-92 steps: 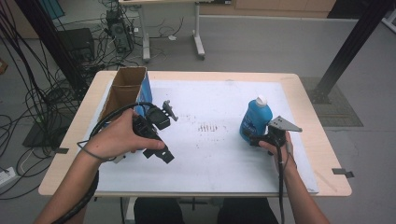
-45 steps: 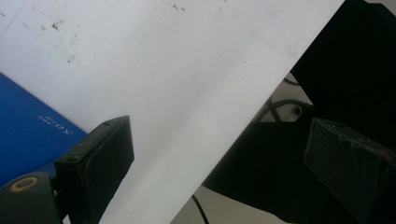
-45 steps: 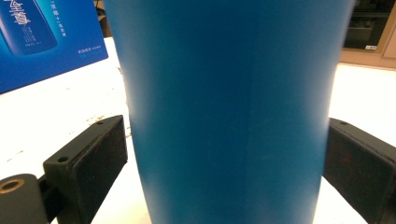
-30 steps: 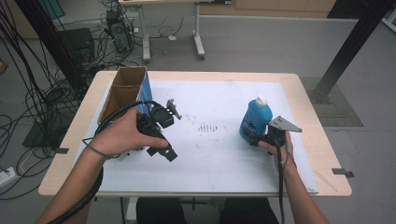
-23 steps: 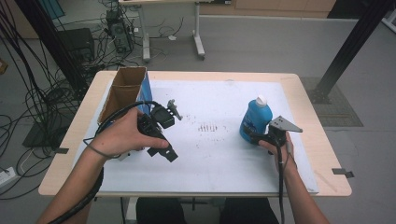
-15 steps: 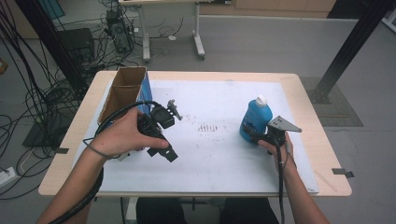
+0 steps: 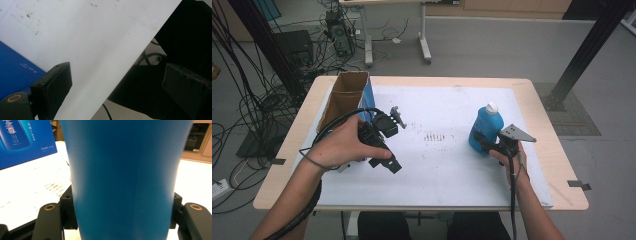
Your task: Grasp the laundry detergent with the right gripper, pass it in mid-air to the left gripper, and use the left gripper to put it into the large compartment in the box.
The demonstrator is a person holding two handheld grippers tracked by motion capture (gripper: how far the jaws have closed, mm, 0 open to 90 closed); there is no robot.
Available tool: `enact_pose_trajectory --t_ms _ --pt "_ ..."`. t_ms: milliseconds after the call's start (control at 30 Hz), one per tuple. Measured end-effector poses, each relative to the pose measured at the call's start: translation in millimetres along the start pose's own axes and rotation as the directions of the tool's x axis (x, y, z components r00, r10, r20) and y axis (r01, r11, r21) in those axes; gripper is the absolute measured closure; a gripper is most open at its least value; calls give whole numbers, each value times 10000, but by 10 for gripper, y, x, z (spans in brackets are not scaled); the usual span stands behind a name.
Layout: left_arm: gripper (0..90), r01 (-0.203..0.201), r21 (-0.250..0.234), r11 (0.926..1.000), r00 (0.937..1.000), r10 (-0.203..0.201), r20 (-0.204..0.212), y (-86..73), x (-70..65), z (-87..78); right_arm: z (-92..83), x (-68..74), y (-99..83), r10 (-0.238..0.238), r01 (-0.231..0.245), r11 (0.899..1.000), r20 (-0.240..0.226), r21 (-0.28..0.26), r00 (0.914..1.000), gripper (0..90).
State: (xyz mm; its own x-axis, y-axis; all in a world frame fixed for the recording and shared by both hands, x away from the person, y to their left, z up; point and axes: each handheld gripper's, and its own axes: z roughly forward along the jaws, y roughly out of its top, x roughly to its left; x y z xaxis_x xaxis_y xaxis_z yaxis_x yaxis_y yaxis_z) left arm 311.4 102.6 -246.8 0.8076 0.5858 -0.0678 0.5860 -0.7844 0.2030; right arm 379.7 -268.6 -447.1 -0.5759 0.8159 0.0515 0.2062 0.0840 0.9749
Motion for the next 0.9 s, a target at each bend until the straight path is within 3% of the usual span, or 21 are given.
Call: enact_pose_trajectory --t_ms 267,900 --pt "91 4 5 10000 10000 -4 1 1 0 4 -1 15 5 -137 137 9999 -71 33 9999 407" --pt "91 14 26 10000 10000 -14 -19 -7 -3 -5 -3 24 7 -287 287 9996 -49 27 9996 419"
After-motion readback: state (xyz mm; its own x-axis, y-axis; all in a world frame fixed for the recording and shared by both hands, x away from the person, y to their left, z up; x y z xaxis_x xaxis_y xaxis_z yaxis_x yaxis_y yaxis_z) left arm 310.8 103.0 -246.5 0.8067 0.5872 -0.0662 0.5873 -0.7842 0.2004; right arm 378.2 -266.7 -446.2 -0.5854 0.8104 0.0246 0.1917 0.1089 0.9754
